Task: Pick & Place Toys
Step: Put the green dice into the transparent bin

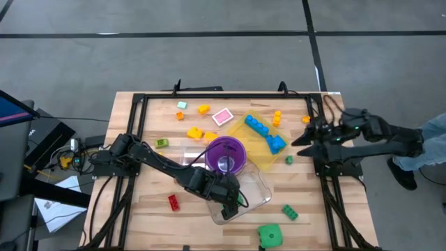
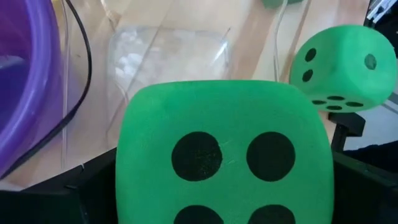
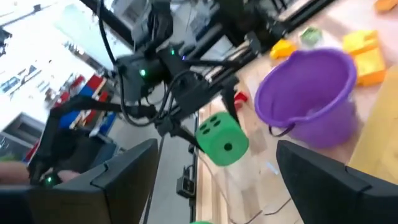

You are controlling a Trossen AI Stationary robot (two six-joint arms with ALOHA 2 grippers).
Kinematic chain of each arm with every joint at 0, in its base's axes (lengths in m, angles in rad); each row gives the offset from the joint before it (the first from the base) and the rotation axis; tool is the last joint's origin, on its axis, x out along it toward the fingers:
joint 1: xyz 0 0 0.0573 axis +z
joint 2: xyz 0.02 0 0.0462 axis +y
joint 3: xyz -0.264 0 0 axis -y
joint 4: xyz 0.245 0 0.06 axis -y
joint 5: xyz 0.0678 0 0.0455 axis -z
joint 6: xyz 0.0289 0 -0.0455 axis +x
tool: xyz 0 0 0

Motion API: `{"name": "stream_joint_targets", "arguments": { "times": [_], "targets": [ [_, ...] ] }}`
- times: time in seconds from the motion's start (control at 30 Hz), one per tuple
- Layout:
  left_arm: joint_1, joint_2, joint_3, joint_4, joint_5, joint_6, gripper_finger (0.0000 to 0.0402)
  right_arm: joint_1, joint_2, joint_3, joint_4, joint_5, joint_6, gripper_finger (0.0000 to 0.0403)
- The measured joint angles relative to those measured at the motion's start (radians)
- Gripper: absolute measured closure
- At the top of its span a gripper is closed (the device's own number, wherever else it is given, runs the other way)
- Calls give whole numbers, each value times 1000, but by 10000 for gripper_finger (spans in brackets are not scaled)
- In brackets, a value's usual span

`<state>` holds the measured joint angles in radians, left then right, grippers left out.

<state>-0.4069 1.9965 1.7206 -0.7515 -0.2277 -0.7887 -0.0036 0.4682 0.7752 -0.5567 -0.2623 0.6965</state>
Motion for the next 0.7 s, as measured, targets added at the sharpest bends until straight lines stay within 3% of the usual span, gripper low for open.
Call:
{"name": "stream_joint_targets", "arguments": {
  "times": [0.37, 0.53, 0.7],
  "targets": [
    [0, 0, 0, -4, -2, 0, 2, 253, 323, -10, 385, -3, -34, 101],
    [-1, 0, 0, 11, -12, -1, 2, 294, 466, -10, 477, 24, -34, 104],
    [-19, 0, 0, 35, -17, -1, 2, 315, 576, -12, 525, 52, -34, 153]
  ]
}}
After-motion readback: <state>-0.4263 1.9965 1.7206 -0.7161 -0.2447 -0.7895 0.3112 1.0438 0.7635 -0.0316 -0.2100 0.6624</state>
